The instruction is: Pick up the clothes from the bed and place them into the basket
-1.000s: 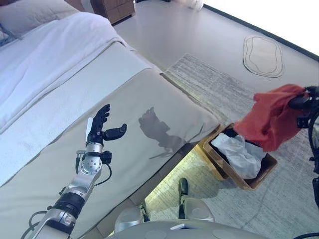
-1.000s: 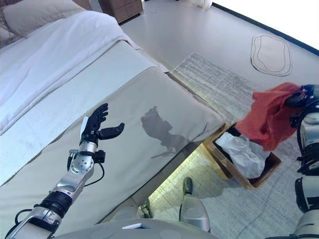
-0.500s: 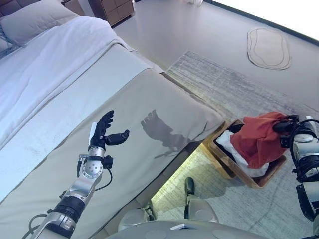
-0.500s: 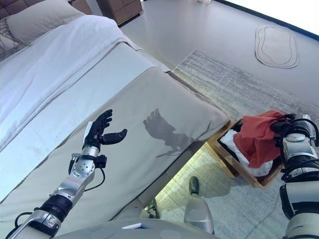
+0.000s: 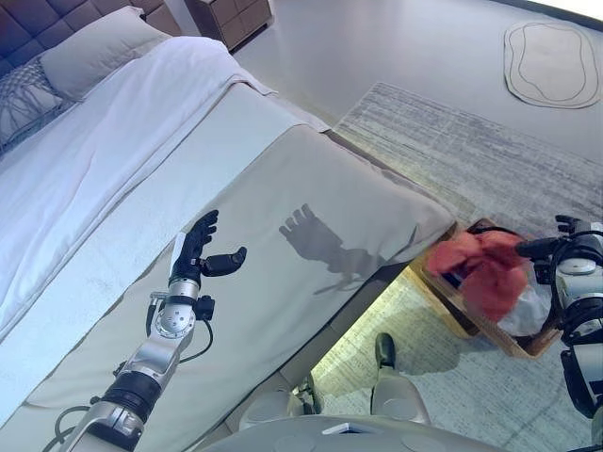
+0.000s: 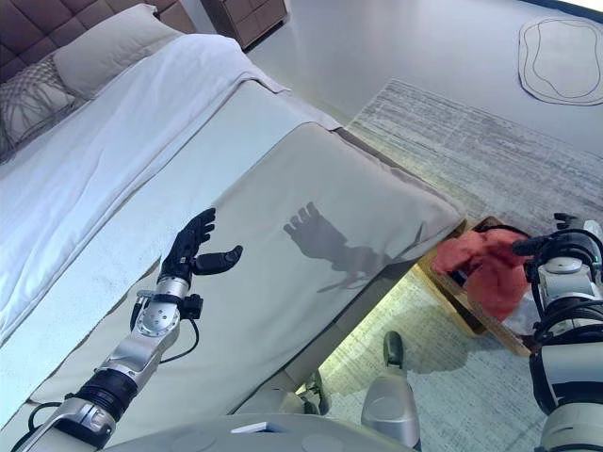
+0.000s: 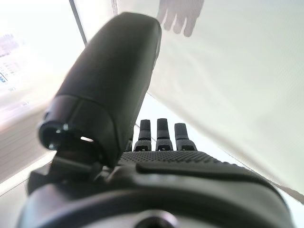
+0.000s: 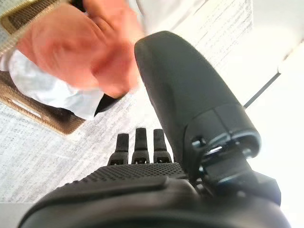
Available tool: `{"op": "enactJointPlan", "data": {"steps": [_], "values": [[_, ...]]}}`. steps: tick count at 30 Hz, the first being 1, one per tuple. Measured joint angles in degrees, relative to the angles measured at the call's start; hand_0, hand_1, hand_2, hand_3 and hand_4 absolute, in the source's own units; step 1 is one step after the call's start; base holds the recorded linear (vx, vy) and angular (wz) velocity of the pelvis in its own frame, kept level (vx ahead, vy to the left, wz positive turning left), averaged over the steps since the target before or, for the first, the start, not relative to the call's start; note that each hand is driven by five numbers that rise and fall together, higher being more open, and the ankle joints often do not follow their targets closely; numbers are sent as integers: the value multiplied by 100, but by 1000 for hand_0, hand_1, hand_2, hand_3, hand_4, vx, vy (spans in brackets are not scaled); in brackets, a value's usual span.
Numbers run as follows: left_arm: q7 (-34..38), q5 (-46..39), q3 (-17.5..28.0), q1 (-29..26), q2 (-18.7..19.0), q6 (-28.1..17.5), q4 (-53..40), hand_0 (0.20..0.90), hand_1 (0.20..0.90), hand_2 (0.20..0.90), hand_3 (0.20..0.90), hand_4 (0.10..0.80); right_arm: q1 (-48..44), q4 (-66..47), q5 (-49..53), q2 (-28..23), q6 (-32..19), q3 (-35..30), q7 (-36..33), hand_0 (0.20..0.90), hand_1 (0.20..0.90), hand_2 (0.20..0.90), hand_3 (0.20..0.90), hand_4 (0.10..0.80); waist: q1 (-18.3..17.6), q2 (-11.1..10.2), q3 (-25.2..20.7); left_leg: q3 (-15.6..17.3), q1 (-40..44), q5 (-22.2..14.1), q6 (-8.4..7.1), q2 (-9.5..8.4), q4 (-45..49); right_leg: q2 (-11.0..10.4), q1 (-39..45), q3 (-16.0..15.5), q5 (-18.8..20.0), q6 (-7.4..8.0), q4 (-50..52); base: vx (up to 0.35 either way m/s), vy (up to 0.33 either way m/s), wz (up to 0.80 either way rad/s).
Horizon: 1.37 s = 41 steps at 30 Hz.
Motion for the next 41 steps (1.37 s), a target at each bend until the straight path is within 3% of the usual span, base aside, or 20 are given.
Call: {"op": "enactJointPlan", "data": {"steps": [15,19,26,34,41], "values": [[-47,1,6,111,-126,-4,17,900,900,900,900,800,199,-310,-52,6,-199,-10,-59,900,900,900,900,800,140,-197,93,-102,268,-40,-16,13,-22,-1,317,-104,-61,48,1,17,19,3],[-18,6,54,122,-301,-33,531,900,900,900,900,800,406,-1172,-294,459,-399,48,-642,900,900,900,900,800,140,-364,34,-133,303,-43,-17,23,-23,6,372,-131,-65,42,1,5,45,4],[30,331,-12,348,-709,-75,1146,900,900,900,900,800,1316,-2262,-1310,1912,-834,938,-1512,900,900,900,900,800,325,-848,-267,-374,289,-40,-15,31,-22,-17,482,-374,-98,-12,2,-8,60,18],[-75,585,-1,559,-842,-115,1541,900,900,900,900,800,2272,-2258,-2014,2671,-993,1675,-1539,900,900,900,900,800,647,-853,-507,-811,176,-27,-7,-2,-22,-88,620,-819,-204,11,1,14,-4,29],[-407,773,55,1008,-861,-114,1542,900,900,900,900,800,2748,-2524,-2110,2751,-937,1822,-1479,900,900,900,900,800,840,-902,-687,-1053,82,-4,-17,-9,-20,-103,657,-1068,-277,23,2,7,2,19]]}}
